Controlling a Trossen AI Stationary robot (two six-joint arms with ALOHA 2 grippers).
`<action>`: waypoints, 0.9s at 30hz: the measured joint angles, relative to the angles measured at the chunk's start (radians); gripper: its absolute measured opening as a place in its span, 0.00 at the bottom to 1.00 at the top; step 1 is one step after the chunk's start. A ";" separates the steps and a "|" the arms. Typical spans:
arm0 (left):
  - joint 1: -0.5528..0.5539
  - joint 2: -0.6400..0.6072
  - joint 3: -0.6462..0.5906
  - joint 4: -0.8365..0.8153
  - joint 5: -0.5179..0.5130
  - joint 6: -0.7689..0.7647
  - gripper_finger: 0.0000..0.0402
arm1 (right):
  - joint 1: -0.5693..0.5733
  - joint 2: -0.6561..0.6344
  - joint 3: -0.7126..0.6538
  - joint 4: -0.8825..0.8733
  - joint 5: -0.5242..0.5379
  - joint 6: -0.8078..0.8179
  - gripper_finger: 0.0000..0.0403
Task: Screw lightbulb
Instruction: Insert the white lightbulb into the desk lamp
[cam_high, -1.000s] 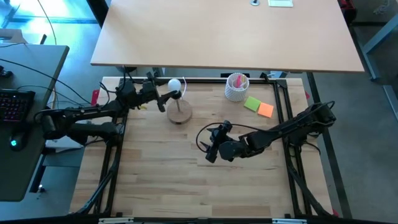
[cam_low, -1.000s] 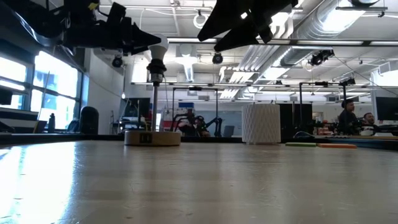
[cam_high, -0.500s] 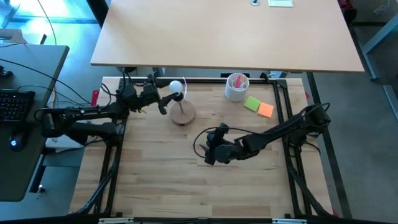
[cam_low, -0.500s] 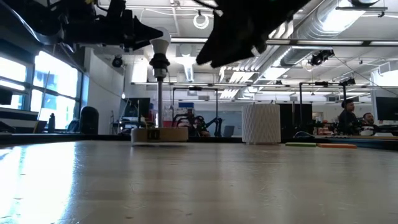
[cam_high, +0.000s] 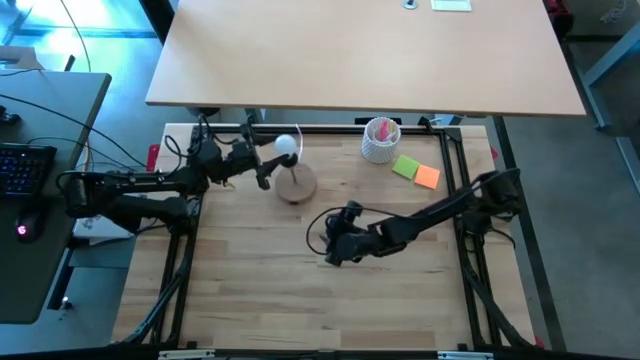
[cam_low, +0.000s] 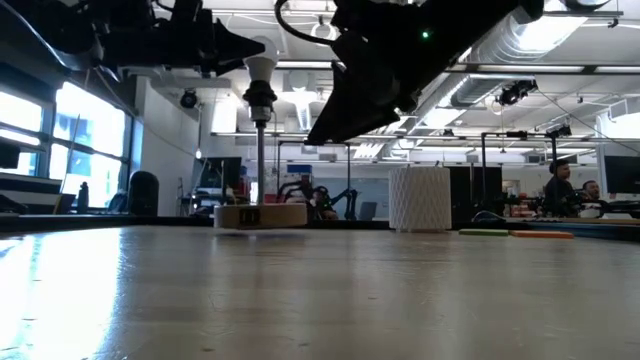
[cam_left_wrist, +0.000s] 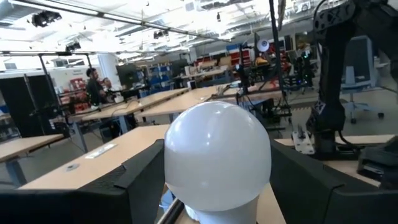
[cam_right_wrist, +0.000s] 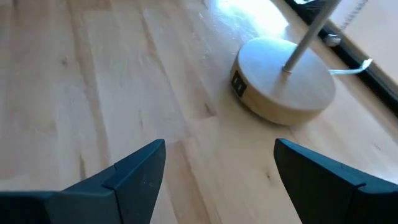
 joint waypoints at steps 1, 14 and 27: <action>-0.002 0.000 0.000 -0.007 0.001 -0.001 0.61 | -0.008 0.000 0.000 -0.001 -0.014 0.000 0.74; 0.044 -0.012 -0.002 -0.146 0.011 -0.009 0.75 | -0.045 0.000 0.000 -0.001 -0.031 0.039 0.74; 0.165 -0.201 0.000 -0.515 0.002 0.020 0.79 | 0.015 -0.005 0.000 -0.010 0.062 0.042 0.74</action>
